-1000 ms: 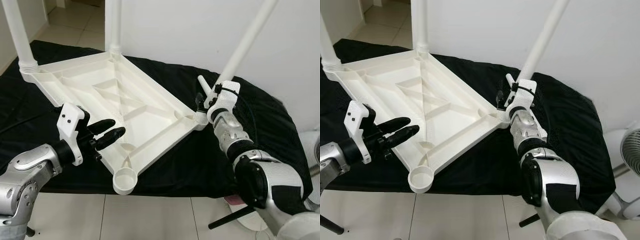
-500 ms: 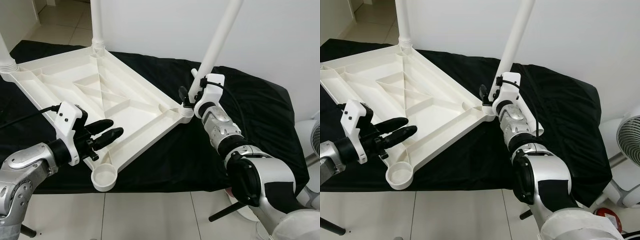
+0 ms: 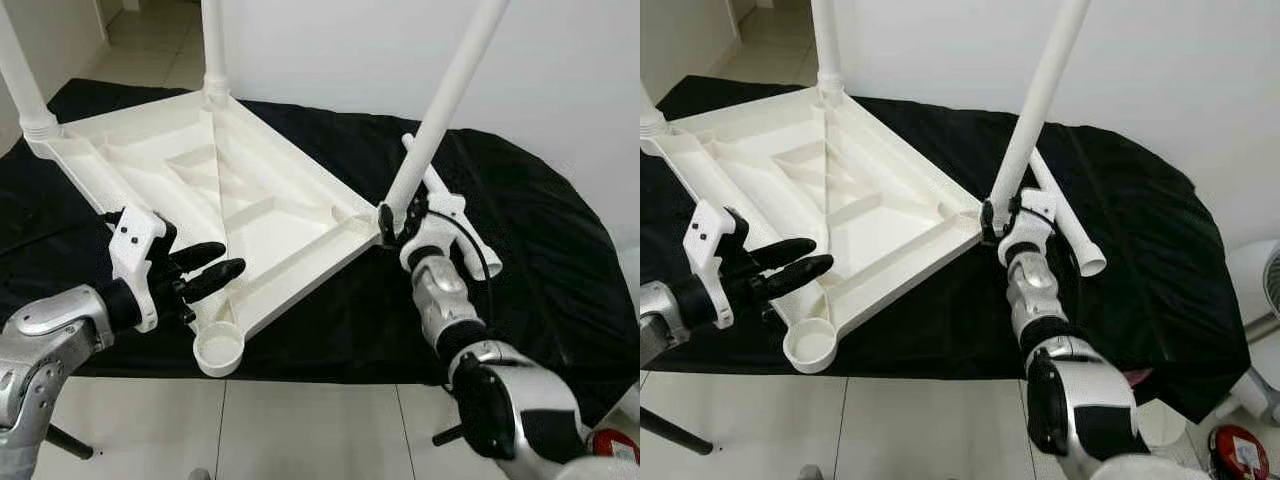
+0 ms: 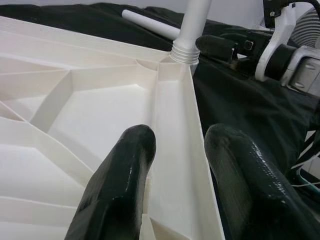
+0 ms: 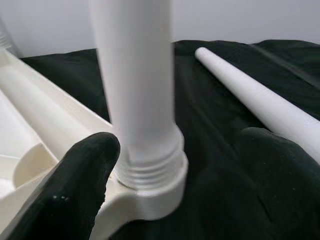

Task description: Building children table

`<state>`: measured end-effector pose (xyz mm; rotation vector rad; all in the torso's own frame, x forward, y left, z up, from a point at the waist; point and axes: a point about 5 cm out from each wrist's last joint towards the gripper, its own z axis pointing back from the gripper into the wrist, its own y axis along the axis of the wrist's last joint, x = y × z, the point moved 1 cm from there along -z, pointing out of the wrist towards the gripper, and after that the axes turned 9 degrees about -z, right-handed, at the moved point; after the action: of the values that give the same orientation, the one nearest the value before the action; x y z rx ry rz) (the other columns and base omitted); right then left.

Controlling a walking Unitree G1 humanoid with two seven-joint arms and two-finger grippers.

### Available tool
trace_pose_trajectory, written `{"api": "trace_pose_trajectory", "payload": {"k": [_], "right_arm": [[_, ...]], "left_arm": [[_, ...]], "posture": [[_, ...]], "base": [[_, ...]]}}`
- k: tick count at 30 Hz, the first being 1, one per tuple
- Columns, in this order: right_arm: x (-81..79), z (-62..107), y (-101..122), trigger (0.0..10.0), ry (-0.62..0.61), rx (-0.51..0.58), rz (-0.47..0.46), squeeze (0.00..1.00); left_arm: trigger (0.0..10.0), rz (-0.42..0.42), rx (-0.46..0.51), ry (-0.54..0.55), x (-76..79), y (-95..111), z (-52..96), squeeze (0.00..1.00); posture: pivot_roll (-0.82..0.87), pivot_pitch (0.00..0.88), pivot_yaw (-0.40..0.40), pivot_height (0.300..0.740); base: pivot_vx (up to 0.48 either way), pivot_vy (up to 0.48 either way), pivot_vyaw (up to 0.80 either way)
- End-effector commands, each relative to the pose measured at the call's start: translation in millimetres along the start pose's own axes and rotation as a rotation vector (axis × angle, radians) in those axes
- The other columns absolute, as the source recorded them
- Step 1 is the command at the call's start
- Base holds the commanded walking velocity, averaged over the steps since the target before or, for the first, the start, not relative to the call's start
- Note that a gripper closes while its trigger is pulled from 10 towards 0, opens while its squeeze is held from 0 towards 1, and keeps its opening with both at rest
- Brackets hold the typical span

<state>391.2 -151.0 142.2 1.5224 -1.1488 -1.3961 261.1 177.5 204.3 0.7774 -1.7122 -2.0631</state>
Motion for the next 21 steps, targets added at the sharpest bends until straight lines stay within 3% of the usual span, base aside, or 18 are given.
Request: {"api": "trace_pose_trajectory", "payload": {"k": [1, 2, 4, 6, 9, 12, 18, 21], "right_arm": [[4.8, 6.6, 1, 10.0, -0.013, 0.049, -0.002, 0.0], [4.8, 6.6, 1, 10.0, -0.013, 0.049, -0.002, 0.0], [5.5, 26.6, -6, 10.0, 0.027, 0.082, -0.025, 0.0], [5.5, 26.6, -6, 10.0, 0.027, 0.082, -0.025, 0.0], [6.9, 51.6, -11, 10.0, 0.072, 0.097, -0.034, 0.0], [6.4, 60.1, -11, 10.0, 0.09, 0.099, -0.033, 0.0], [12.1, 79.3, -1, 10.0, 0.123, 0.108, -0.005, 0.0], [14.1, 80.3, 0, 10.0, 0.121, 0.109, -0.001, 0.0]], "left_arm": [[10.0, -0.019, -0.014, -0.048, 2.6, -3, -2.6, 0.0], [10.0, -0.019, -0.014, -0.048, 2.6, -3, -2.6, 0.0], [10.0, -0.046, -0.075, -0.005, -5.2, -11, -2.5, 0.0], [10.0, -0.046, -0.075, -0.005, -5.2, -11, -2.5, 0.0], [10.0, -0.081, -0.159, 0.032, -16.5, -22, 1.9, 0.0], [10.0, -0.09, -0.194, 0.041, -20.2, -27, 4.7, 0.0], [10.0, -0.143, -0.362, -0.073, -14.1, -51, 20.7, 0.0], [10.0, -0.152, -0.383, -0.1, -11.4, -53, 22.7, 0.0]], "posture": [[0.08, 0.036, -0.108, 0.74], [0.08, 0.036, -0.108, 0.74], [0.08, 0.032, -0.108, 0.74], [0.08, 0.032, -0.108, 0.74], [0.06, 0.017, -0.11, 0.74], [0.06, 0.015, -0.11, 0.74], [0.04, 0.004, -0.103, 0.74], [0.04, 0.004, -0.103, 0.74]], "base": [[0.0, 0.0, 0.0], [0.0, 0.0, 0.0], [0.0, 0.0, 0.0], [0.0, 0.0, 0.0], [0.0, 0.0, 0.0], [0.0, 0.0, 0.0], [0.0, 0.0, 0.0], [0.0, 0.0, 0.0]]}}
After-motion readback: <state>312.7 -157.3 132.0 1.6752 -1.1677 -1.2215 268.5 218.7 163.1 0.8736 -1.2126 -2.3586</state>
